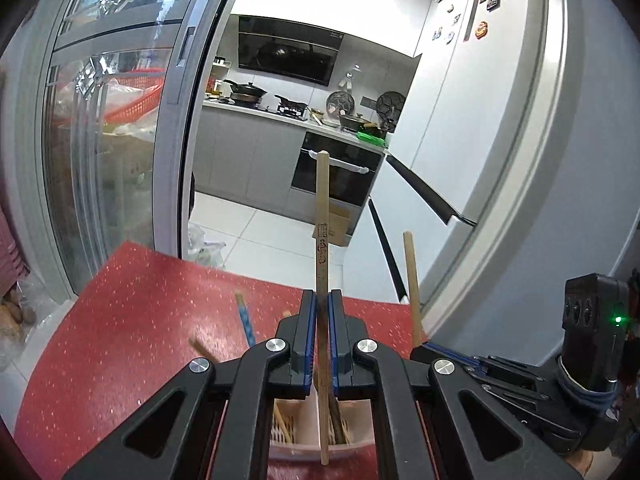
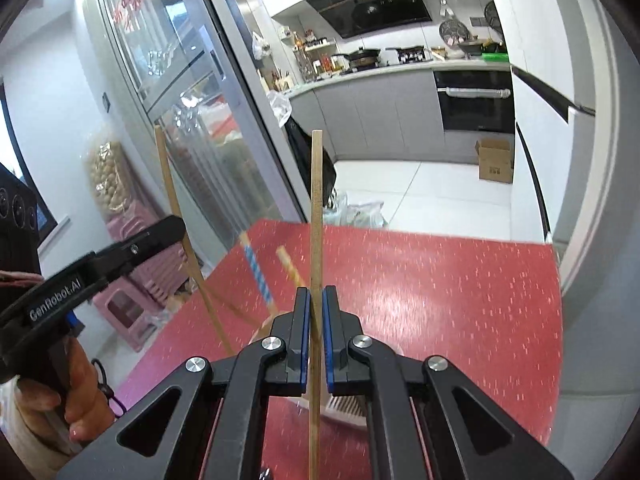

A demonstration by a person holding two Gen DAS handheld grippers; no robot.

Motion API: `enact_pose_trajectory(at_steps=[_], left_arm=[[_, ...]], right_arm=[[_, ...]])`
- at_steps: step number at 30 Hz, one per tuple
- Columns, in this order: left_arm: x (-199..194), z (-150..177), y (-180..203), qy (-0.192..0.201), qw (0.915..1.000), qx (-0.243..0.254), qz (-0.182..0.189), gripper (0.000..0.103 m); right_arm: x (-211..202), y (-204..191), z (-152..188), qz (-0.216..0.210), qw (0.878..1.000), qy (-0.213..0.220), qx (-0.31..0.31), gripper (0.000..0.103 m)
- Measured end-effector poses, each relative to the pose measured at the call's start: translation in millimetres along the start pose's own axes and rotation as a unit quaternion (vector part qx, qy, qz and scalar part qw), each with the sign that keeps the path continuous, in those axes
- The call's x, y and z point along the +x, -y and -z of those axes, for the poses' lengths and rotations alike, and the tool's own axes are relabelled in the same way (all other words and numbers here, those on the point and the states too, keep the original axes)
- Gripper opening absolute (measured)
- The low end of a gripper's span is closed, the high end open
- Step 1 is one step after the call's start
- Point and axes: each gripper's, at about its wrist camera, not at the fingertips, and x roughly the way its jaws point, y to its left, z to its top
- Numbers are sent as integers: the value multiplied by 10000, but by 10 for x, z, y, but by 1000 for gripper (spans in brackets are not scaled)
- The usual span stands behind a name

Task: Organize utensils
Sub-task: 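Lower the held chopstick upright into the caddy with both tools, then open both tools to release the chopstick into the caddy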

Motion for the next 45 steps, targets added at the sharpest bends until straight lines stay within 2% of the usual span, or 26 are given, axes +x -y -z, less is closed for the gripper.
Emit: enact_pose_trajectory(at_steps=[6, 10, 14, 21, 26, 32, 37, 43, 45], left_arm=[[284, -56, -79, -36, 9999, -118, -8, 34], [409, -28, -142, 39, 9998, -121, -171, 34], [502, 87, -190, 48, 9994, -233, -237, 34], [570, 396, -165, -30, 9993, -14, -384, 34], [558, 571, -161, -165, 9988, 34, -465, 34], [532, 699, -112, -302, 9976, 194, -596, 34], [515, 754, -89, -481, 9956, 365, -717, 34], [362, 813, -140, -557, 9950, 339, -752, 34], [269, 856, -153, -581, 9947, 343, -770, 34]], right_arm=[[262, 79, -152, 126, 9996, 268, -42, 6], [416, 71, -163, 248, 9985, 417, -249, 6], [545, 41, -82, 345, 9962, 619, -508, 6], [717, -67, 206, 620, 9886, 671, -1195, 6], [734, -133, 405, 646, 9841, 599, -1542, 6], [706, -178, 543, 606, 9834, 479, -1640, 6], [714, -210, 548, 540, 9842, 353, -1647, 7], [739, -238, 519, 466, 9859, 132, -1603, 8], [746, -241, 513, 478, 9857, 68, -1613, 14]])
